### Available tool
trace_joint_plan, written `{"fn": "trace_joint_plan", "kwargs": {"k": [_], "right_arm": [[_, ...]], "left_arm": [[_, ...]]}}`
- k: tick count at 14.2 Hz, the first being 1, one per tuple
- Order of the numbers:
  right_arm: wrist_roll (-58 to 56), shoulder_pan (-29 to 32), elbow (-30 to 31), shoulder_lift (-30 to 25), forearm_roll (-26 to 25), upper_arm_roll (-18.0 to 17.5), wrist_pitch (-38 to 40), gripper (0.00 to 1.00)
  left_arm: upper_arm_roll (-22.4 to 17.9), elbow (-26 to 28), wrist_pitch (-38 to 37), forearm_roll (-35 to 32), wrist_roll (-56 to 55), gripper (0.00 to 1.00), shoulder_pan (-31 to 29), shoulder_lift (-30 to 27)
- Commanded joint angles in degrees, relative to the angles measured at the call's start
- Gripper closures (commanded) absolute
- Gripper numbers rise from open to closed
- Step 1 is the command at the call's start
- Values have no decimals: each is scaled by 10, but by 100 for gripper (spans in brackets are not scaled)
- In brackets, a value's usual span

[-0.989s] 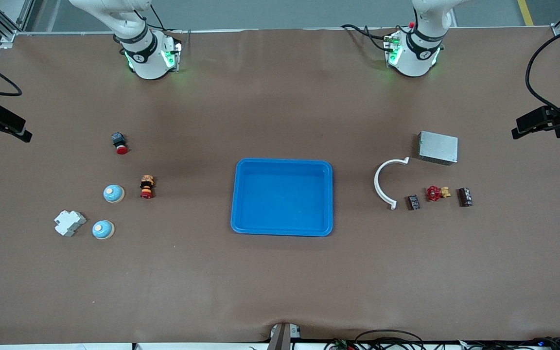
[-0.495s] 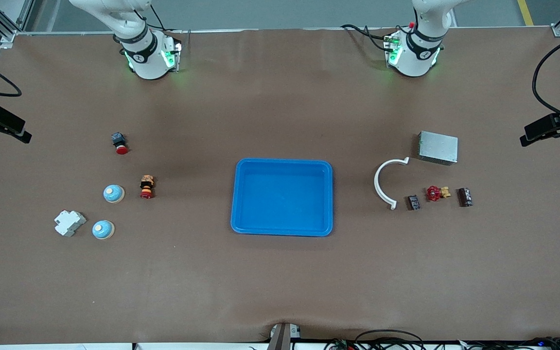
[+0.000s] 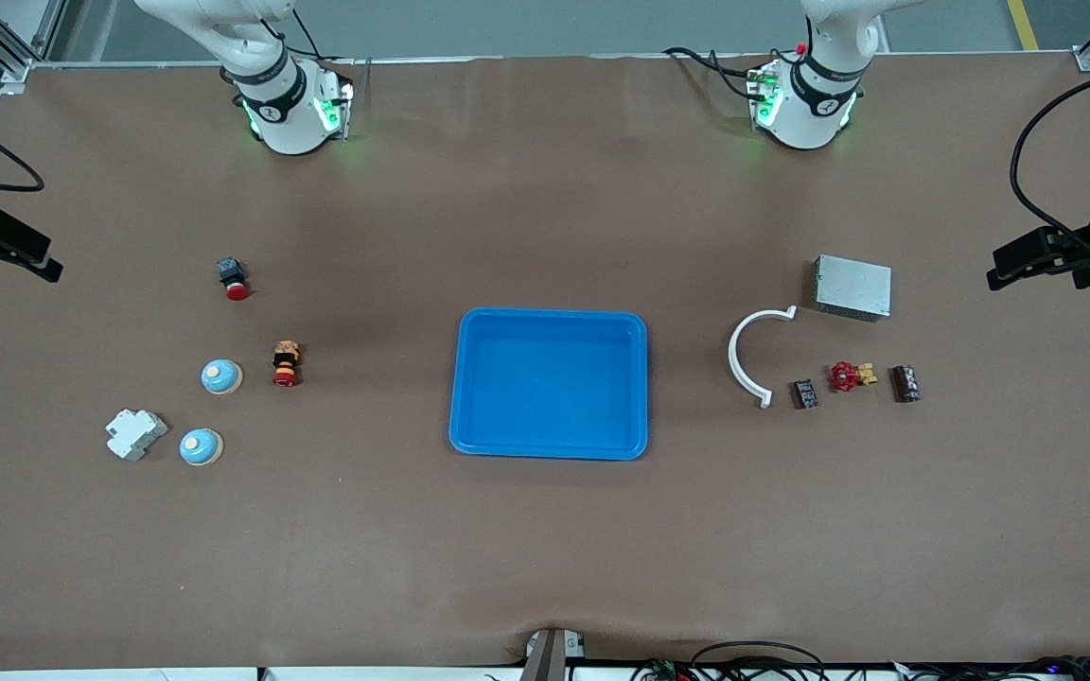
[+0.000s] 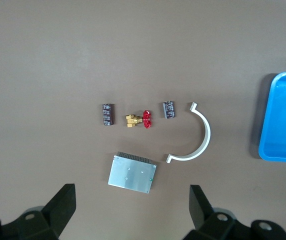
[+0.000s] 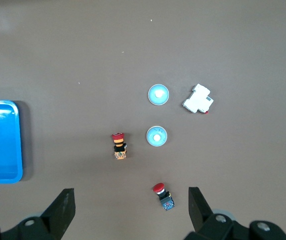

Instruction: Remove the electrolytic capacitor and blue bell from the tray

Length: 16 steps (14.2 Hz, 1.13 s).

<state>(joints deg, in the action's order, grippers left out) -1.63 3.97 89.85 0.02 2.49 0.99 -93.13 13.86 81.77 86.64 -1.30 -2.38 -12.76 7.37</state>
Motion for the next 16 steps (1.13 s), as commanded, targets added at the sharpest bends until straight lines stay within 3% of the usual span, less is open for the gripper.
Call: {"fn": "trace_joint_plan", "kwargs": {"k": [1,2,7,16], "right_arm": [[-6,8,9,-8,-4,-6,-5,0],[-6,8,9,-8,-5,-6,-5,0],[-7,8,9,-8,-5,-6,-4,0],[-7,8,15,-8,-5,-6,-4,0]], "left_arm": [[-94,-4,1,-3,12,0,62,0],[-115,-4,4,-3,12,0,79,2],[-117,-3,9,-4,12,0,77,12],[-91,-3,37,-4,9,0,86,12]]}}
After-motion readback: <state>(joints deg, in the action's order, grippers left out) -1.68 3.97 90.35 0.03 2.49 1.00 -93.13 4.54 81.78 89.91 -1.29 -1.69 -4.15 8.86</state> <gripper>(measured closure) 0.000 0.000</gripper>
